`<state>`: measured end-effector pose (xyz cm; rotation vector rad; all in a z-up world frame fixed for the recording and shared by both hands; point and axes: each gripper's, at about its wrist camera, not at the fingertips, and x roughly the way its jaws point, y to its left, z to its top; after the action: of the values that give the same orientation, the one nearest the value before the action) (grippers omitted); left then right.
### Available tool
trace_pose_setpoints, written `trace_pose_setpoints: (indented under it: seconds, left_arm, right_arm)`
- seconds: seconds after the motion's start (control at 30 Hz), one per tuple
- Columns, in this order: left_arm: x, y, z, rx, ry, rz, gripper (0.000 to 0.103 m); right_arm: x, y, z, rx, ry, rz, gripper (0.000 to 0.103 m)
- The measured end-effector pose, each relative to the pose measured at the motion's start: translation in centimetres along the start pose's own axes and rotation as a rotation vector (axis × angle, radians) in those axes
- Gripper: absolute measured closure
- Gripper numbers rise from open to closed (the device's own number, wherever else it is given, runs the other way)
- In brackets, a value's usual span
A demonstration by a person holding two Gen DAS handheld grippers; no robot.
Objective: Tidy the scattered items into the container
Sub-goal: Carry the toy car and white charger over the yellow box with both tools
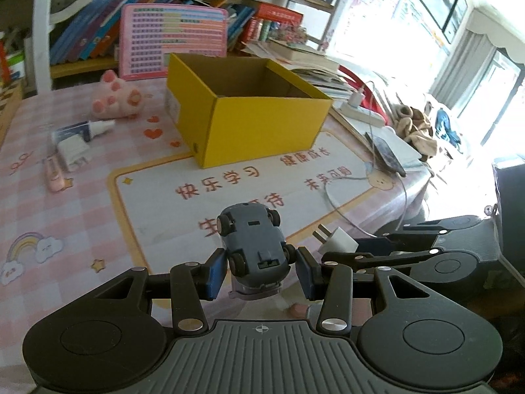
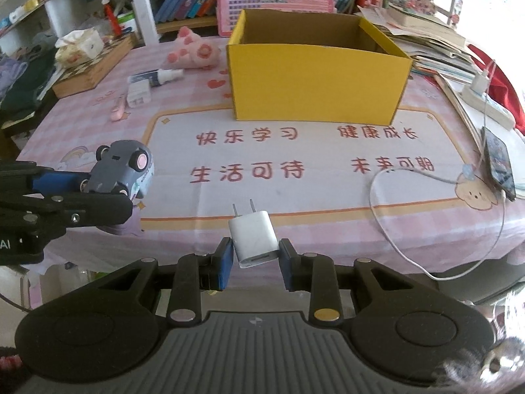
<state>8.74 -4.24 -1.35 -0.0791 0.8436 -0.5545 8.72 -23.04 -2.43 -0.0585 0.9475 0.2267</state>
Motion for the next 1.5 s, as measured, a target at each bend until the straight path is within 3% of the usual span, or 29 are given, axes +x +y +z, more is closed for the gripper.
trace_pose_setpoints:
  seconds: [0.8,1.5]
  left_arm:
    - [4.3,-2.8,2.7,0.076,0.046,-0.083,0.059]
    - [6.5,-3.1,7.3,0.09,-0.006,-0.155,0.059]
  right_arm:
    - [0.8,-4.4,0.5,0.077,0.031,-0.065,0.075]
    - [1.6,-6.1,5.2,0.049,-0.01,-0.067,0.075]
